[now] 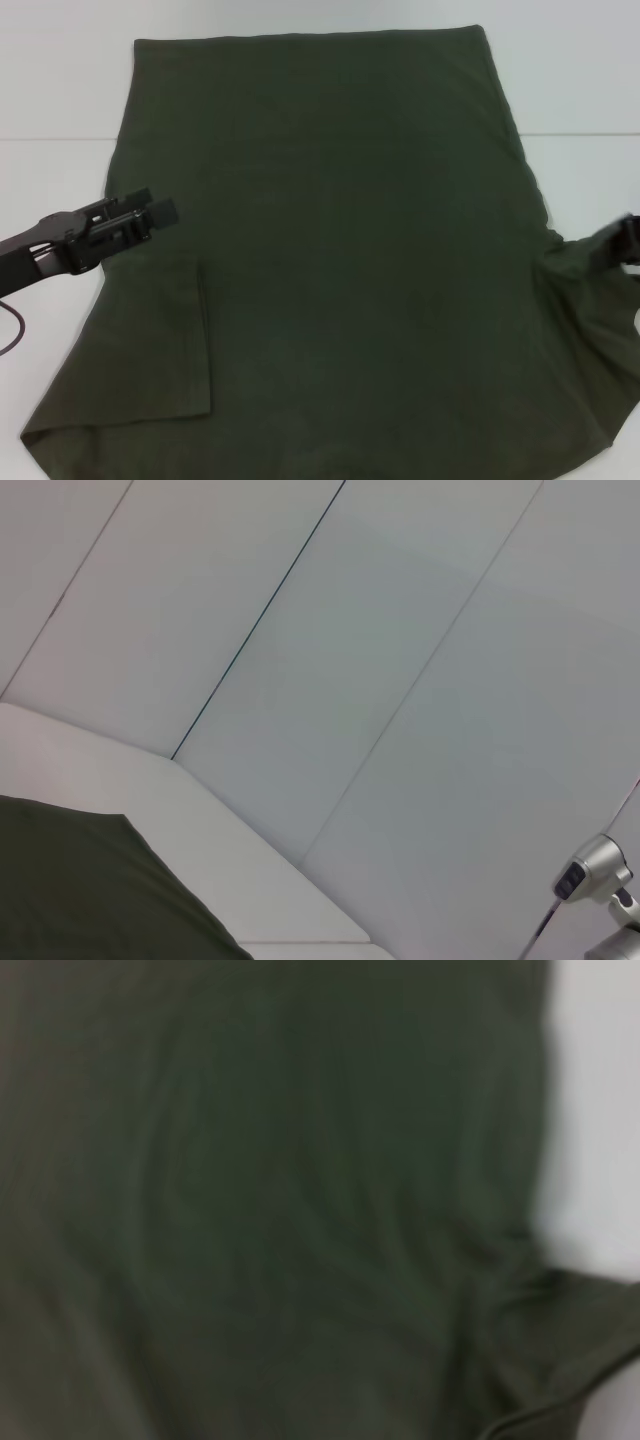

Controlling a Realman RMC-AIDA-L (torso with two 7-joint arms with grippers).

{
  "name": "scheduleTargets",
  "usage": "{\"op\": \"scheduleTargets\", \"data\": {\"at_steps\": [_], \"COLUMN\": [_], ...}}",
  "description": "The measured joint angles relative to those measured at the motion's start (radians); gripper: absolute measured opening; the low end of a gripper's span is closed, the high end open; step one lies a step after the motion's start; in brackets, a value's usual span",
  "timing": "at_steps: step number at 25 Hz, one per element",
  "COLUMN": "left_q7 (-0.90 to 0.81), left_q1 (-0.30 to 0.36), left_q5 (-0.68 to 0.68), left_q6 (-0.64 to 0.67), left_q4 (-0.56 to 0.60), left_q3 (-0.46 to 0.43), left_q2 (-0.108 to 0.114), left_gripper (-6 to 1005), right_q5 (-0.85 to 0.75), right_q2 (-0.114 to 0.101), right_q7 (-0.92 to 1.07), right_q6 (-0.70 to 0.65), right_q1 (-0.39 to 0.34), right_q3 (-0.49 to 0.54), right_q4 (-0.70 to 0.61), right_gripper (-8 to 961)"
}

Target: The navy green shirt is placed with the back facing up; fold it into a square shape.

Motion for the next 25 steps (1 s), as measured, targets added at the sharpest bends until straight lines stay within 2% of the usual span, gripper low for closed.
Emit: {"op": "scheduleTargets", "data": {"at_steps": [8,13,17,22,25], "left_q7": [-0.001,-0.001,0.002,0.001,0.002], "left_q1": [0.002,0.006,0.007,0.007,0.007], "left_q5": [-0.014,-0.030,-0.037,-0.039,-0.039], "left_q6": [-0.005,-0.006,-0.008,-0.009,-0.012], "left_q4": [-0.003,-0.007,-0.015,-0.019,-0.028], "left_q3": [0.000,-0.001,-0.005,-0.033,-0.038], "left_q2": [0.000,0.001,0.003,0.006,0.008], "left_gripper": [706,706,706,706,706], "right_q5": [0.018,0.020,0.031,0.047,0.105], "right_q2": [0.038,0.050,0.068,0.074,0.069], "right_q7": [0.001,0.012,0.024,-0.001,-0.020], "right_q6": [-0.041,-0.008,0.049,0.073,0.073], "right_q1": [0.087,0.138,0.154,0.159,0.145], "right_q3": [-0.036,-0.037,-0.038,-0.038,-0.033], "right_q4": [0.022,0.066,0.098,0.134,0.145], "right_gripper": [113,129,142,159,168]}}
